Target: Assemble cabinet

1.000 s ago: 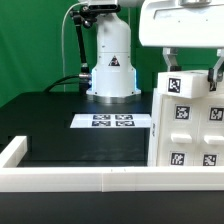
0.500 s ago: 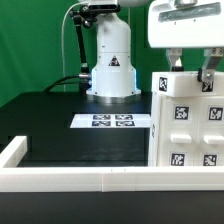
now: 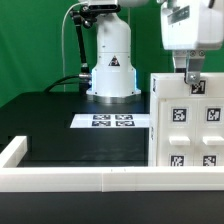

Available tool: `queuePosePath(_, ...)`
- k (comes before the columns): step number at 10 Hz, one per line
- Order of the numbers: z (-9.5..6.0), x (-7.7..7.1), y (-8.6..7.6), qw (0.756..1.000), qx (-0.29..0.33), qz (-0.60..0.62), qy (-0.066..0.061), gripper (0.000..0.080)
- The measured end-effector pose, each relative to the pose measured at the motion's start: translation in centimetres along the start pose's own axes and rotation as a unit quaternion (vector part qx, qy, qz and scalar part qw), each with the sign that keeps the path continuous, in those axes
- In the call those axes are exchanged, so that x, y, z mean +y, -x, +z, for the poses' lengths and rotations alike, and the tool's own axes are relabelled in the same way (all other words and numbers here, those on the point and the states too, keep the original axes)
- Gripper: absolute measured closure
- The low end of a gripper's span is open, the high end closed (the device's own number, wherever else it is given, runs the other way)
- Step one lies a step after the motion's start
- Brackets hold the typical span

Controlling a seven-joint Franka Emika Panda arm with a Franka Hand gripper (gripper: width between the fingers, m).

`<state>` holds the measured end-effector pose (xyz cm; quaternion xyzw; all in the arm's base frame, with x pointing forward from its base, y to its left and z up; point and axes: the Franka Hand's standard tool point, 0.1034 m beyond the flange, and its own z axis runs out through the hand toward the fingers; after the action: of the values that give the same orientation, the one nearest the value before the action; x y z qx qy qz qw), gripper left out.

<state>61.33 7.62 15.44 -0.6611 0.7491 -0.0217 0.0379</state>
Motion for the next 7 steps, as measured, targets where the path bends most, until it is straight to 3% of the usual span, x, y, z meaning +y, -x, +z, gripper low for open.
queuePosePath(7,-0.03,0.38,0.87,0.994,-0.017,0.105,0.007,0.0232)
